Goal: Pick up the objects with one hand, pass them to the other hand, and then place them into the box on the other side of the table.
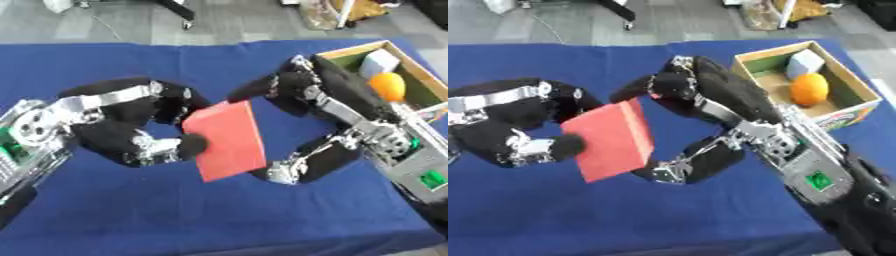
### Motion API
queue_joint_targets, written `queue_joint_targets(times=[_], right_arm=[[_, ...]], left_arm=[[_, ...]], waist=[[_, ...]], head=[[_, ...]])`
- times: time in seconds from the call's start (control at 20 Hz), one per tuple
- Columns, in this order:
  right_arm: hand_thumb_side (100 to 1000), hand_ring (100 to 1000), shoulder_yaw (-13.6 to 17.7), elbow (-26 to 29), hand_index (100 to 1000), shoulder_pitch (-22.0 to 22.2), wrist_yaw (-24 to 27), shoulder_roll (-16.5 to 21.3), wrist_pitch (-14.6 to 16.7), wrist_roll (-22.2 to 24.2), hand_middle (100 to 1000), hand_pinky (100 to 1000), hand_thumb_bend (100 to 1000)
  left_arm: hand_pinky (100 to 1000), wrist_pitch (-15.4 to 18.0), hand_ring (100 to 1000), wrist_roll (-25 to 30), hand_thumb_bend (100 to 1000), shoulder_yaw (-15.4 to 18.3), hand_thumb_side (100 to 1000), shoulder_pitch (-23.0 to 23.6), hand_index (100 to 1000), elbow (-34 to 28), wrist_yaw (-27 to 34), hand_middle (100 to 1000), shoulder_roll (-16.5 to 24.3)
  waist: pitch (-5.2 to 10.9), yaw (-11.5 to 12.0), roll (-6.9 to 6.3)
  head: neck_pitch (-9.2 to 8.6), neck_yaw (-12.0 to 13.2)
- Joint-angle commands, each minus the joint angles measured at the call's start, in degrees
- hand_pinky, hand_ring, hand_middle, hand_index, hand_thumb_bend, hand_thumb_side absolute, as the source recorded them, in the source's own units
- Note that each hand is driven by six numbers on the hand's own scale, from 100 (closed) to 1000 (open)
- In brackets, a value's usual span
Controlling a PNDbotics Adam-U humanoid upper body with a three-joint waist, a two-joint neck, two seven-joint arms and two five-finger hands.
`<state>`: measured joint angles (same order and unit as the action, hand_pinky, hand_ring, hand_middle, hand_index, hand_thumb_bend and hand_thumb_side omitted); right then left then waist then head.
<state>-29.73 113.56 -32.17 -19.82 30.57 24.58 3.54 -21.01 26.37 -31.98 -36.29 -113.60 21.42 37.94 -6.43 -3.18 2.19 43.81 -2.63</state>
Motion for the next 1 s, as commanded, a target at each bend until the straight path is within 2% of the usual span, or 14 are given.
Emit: queue_joint_targets(times=[0.05,0.1,0.15,0.2,0.45,0.6,0.8,1.0], right_arm=[[164,100,0.4,1.0,420,-0.6,0.8,0.6,0.1,-0.6,100,100,196],[165,100,0.5,1.0,420,-0.6,0.9,0.7,0.2,-0.6,100,100,196],[165,100,0.6,1.0,422,-0.5,1.0,0.8,0.3,-0.7,100,100,193],[169,100,0.7,1.0,428,-0.4,1.2,0.9,0.3,-0.8,100,100,190],[166,100,1.6,1.0,428,0.5,1.4,2.3,0.0,-1.1,100,100,192],[164,100,2.7,1.0,428,1.1,1.1,3.2,-0.1,-2.2,100,100,194],[153,100,5.2,1.0,431,2.3,0.3,4.7,-0.5,-4.7,100,100,195],[148,100,8.5,1.0,437,2.7,-0.2,6.3,-3.7,-7.9,100,100,199]], left_arm=[[719,-0.1,643,-1.1,390,0.0,682,-1.0,743,-1.0,-0.1,612,0.4],[720,0.0,647,-1.6,404,0.2,693,-0.9,747,-1.0,-0.1,617,0.6],[748,0.2,707,-2.2,499,0.6,736,-0.9,790,-1.0,-0.1,679,0.9],[790,0.5,765,-2.7,550,1.0,744,-0.7,830,-1.0,-0.4,745,1.3],[854,2.8,846,-7.9,640,5.5,747,1.1,916,-1.0,-7.2,851,5.0],[858,3.2,853,-13.8,669,9.2,761,3.5,927,-1.0,-10.9,866,7.1],[845,4.1,840,-22.4,687,14.8,759,7.2,920,-1.0,-11.8,854,8.6],[797,5.9,782,-31.1,628,19.8,720,12.0,891,-1.0,-9.9,791,8.3]], waist=[[0.08,-0.2,-0.85],[0.1,-0.2,-0.85],[0.14,-0.2,-0.85],[0.18,-0.2,-0.85],[0.43,-0.1,-0.92],[0.5,-0.1,-0.89],[0.52,0.2,-0.84],[0.48,0.6,-0.9]], head=[[0.3,0.1],[0.3,0.2],[0.3,0.2],[0.3,0.2],[0.3,0.2],[0.3,0.0],[0.3,-0.6],[0.3,-2.0]])
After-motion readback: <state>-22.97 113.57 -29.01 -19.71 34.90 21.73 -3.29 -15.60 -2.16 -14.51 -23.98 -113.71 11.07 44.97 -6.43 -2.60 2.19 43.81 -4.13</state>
